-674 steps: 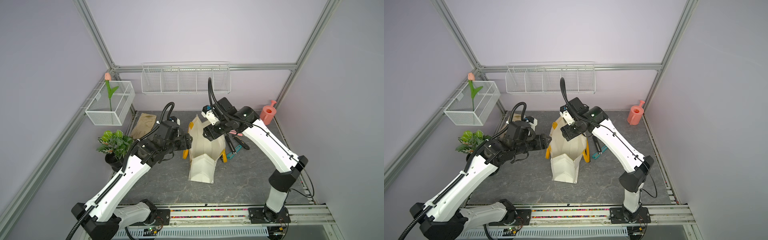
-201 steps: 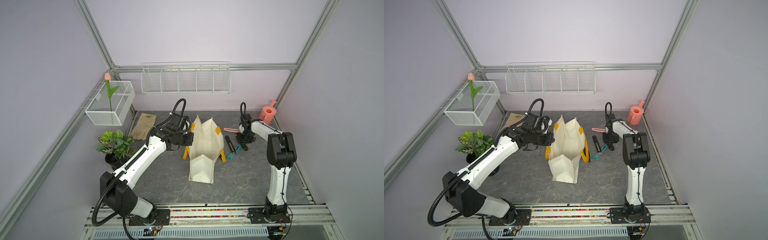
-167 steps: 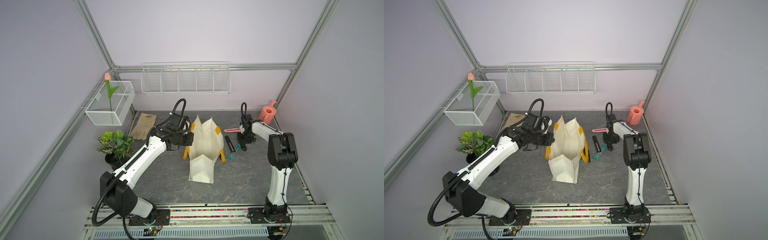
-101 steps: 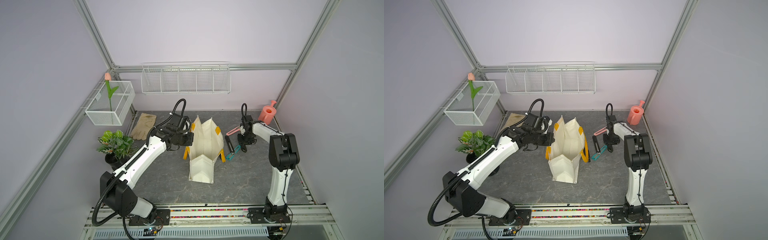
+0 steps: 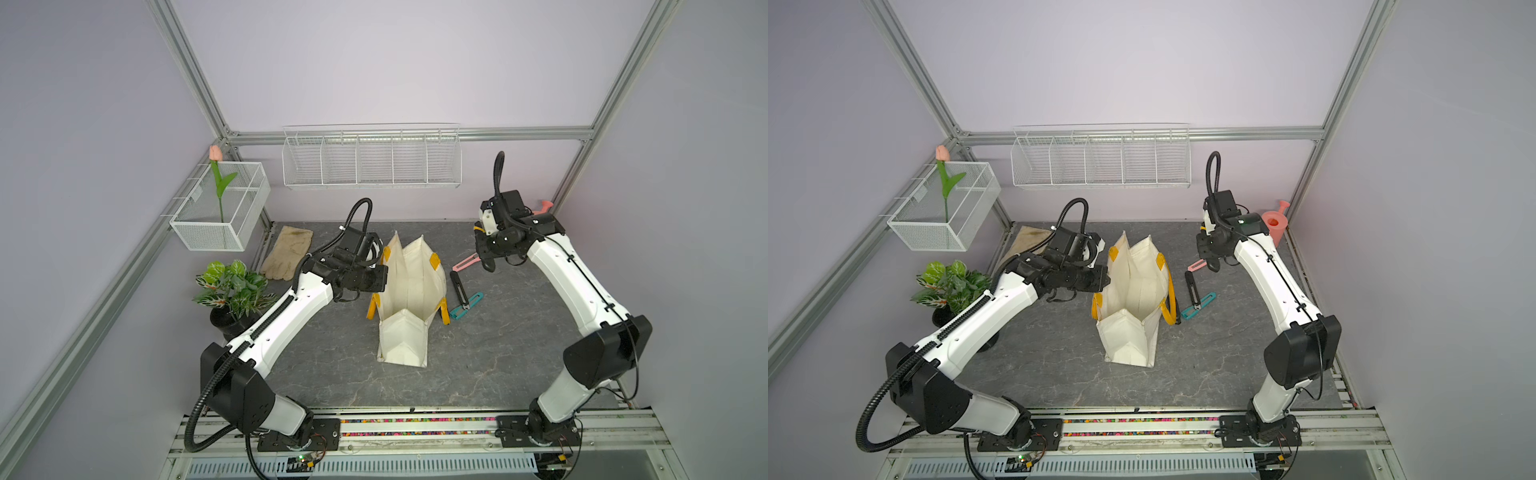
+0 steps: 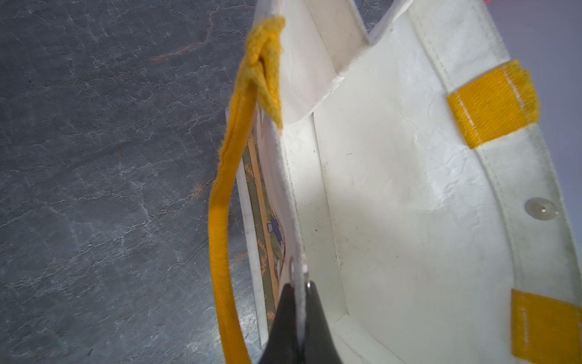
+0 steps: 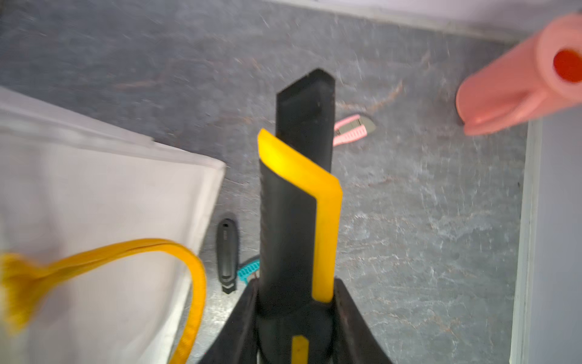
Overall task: Place the art knife into the pouch
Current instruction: Pick up the utility knife at the center of the board, then place the utility knife in the pouch.
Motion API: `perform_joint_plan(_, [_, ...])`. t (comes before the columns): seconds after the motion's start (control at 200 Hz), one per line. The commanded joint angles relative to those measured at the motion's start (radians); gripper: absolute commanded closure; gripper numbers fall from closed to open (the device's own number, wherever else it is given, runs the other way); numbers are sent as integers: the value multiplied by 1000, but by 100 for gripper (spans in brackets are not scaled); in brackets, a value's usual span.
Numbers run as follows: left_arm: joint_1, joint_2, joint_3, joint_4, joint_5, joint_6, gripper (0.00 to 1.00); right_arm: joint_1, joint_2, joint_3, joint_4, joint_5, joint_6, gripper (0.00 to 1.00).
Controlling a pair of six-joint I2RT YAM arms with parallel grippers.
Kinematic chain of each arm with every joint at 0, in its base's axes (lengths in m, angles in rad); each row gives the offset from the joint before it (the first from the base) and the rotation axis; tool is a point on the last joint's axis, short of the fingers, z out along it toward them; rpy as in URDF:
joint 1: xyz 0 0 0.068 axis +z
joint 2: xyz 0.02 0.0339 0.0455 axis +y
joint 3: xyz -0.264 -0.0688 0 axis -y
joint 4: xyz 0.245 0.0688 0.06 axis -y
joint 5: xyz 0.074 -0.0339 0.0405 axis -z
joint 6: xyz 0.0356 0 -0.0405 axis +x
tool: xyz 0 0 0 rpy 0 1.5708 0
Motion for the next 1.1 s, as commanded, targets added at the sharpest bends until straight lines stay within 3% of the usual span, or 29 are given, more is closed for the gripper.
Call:
perform_joint_plan(0.0, [2, -3, -4, 0, 12, -5, 100, 97, 3, 92, -109, 3, 15, 85])
perform_joint_plan(0.16, [1, -7, 2, -3, 17, -7, 100, 214, 36, 209, -93, -73, 56, 83])
perform_joint_plan(0.33, [2, -18, -2, 1, 24, -12, 100, 290, 95, 221, -42, -125, 82, 84])
perform_joint_plan(0.575, [2, -36, -7, 2, 27, -18, 100, 362, 154, 146, 61, -167, 104, 84])
perform_joint_plan(1.095, [2, -45, 3, 0, 27, -22, 100, 399, 225, -121, 184, -196, 83, 88])
